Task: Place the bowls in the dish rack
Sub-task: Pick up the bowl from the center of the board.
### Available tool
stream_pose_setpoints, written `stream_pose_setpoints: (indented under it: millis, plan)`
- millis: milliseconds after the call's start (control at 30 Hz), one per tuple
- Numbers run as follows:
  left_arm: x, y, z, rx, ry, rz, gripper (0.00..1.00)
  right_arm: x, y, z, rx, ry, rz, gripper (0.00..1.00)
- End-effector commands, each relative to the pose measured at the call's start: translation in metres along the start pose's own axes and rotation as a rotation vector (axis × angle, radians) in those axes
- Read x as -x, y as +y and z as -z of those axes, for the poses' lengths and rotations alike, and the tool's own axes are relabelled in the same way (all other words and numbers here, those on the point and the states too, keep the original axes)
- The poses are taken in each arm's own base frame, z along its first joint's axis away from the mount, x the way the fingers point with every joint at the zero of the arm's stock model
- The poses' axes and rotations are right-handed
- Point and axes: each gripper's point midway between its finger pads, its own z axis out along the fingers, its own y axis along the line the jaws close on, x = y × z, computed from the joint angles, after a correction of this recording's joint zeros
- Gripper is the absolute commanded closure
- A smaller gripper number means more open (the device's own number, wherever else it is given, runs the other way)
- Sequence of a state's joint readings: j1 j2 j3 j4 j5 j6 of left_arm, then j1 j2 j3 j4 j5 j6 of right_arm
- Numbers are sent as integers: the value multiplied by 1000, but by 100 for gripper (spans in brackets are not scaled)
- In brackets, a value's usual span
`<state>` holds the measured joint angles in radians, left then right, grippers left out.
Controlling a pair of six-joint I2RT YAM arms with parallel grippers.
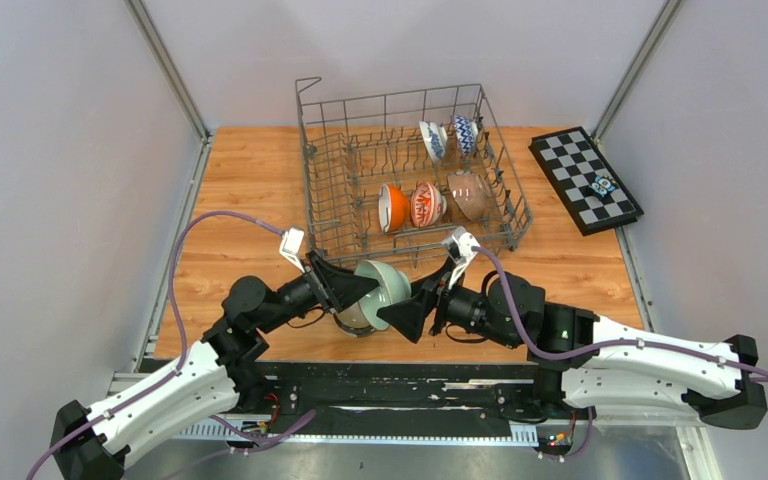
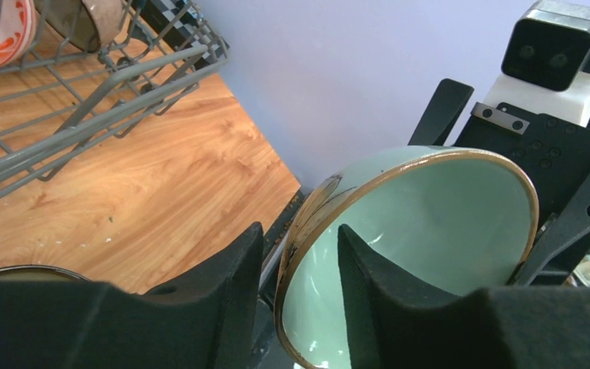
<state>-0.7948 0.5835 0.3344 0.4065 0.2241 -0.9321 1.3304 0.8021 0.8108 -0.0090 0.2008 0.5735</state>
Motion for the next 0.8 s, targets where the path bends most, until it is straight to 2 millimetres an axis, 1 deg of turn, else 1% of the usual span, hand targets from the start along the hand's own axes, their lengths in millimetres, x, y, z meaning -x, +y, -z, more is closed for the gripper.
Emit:
stream_pose_setpoints:
  millis: [0,33,233,300,367,500,600,667,767]
  plan:
    - [9,-3,-2,16,-18,-11,53,46,25,7,72,-120,2,98]
    - [8,-1,-1,21,-14,-9,49,48,26,7,71,-124,5,98]
    - [6,4,1,53,-7,-9,34,54,25,9,62,-138,23,98]
    - [10,7,2,74,-18,-11,29,56,24,9,51,-143,29,98]
    - [15,4,4,77,-29,-22,23,58,21,9,32,-144,35,98]
    - [26,-4,4,96,-29,-60,17,63,17,9,0,-156,50,98]
    - [32,-4,5,128,-28,-78,14,68,18,9,-5,-166,68,98]
    - [34,2,8,176,-24,-86,12,67,11,8,-42,-151,89,98]
    - [38,11,14,266,-16,-107,10,74,10,9,-54,-165,108,98]
